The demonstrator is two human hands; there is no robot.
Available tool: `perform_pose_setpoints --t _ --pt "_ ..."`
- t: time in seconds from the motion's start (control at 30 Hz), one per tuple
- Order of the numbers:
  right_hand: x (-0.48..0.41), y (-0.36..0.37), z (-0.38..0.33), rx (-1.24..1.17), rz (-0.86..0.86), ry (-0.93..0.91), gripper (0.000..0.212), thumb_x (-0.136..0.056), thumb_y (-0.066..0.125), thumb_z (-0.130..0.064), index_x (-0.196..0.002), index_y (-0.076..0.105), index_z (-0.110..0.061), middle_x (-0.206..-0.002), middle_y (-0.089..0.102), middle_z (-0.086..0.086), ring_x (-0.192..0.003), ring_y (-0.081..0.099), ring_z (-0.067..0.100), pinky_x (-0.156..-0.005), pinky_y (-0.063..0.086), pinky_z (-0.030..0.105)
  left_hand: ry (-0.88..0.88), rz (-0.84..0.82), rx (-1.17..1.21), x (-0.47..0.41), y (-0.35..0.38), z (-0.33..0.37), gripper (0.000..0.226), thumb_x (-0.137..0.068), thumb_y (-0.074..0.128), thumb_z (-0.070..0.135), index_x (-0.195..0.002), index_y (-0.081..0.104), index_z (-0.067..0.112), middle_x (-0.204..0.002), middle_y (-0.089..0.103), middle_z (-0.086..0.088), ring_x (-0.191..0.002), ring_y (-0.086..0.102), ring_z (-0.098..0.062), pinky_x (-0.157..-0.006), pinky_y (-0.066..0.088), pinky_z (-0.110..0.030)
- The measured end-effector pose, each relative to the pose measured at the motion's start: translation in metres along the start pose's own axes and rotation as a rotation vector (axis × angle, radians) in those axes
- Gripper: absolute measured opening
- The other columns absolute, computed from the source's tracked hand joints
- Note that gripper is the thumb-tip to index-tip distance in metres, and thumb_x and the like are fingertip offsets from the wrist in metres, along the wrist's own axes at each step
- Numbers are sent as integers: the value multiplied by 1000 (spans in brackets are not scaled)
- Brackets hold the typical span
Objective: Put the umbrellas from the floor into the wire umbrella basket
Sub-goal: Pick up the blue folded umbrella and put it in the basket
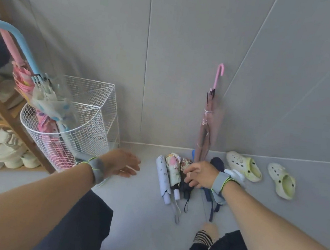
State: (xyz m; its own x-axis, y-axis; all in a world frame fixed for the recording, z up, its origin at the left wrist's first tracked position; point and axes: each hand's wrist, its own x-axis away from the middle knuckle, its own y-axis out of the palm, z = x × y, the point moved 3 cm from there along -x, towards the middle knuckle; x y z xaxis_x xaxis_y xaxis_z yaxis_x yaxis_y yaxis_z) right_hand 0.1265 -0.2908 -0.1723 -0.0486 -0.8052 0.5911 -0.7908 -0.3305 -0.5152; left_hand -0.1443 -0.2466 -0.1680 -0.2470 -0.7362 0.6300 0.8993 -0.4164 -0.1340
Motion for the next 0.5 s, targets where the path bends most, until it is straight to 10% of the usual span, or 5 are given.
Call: perform_pose_setpoints --t 0.27,0.5 --pt "-61 -4 59 77 -5 76 25 -89 50 -11 -107 67 -15 -93 73 10 -67 65 15 -38 41 10 -79 10 46 -72 51 -13 16 -91 62 12 -104 62 3 -83 67 -11 -50 68 -13 -51 57 -21" --pt "-140 24 89 341 -73 57 27 -86 57 -21 -108 73 -18 -112 70 1 -107 64 22 -83 47 22 -244 -23 55 -152 68 -53 30 -90 62 11 -116 60 -6 -90 68 -16 -67 68 -25 -61 58 -29"
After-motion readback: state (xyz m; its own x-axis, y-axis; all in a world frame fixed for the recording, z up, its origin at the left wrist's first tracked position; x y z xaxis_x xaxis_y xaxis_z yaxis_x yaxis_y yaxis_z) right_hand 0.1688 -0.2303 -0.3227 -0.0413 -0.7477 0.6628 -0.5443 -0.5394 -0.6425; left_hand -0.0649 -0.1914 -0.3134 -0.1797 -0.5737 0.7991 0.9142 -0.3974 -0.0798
